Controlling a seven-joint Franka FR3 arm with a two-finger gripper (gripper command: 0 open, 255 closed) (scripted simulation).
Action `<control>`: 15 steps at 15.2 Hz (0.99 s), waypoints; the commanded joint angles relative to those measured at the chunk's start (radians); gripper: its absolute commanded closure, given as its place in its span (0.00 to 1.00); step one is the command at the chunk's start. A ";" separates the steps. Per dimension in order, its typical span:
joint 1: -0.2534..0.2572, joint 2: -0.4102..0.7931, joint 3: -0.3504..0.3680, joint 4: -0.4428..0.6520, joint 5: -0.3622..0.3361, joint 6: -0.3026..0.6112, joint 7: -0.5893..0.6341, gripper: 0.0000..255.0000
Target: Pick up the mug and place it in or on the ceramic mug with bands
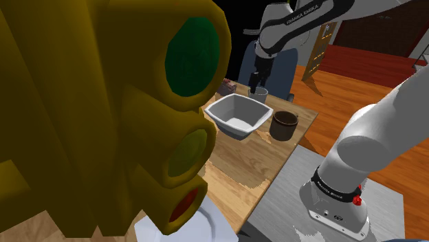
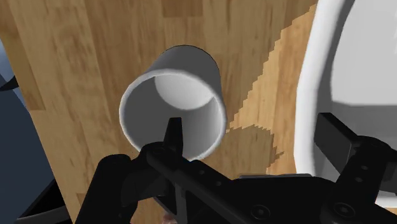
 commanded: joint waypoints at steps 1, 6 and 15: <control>-0.003 0.073 -0.029 -0.001 0.009 0.083 -0.035 0.00; -0.002 0.123 -0.038 -0.026 0.017 0.158 -0.043 0.00; 0.003 0.152 -0.046 -0.037 0.023 0.197 -0.047 0.00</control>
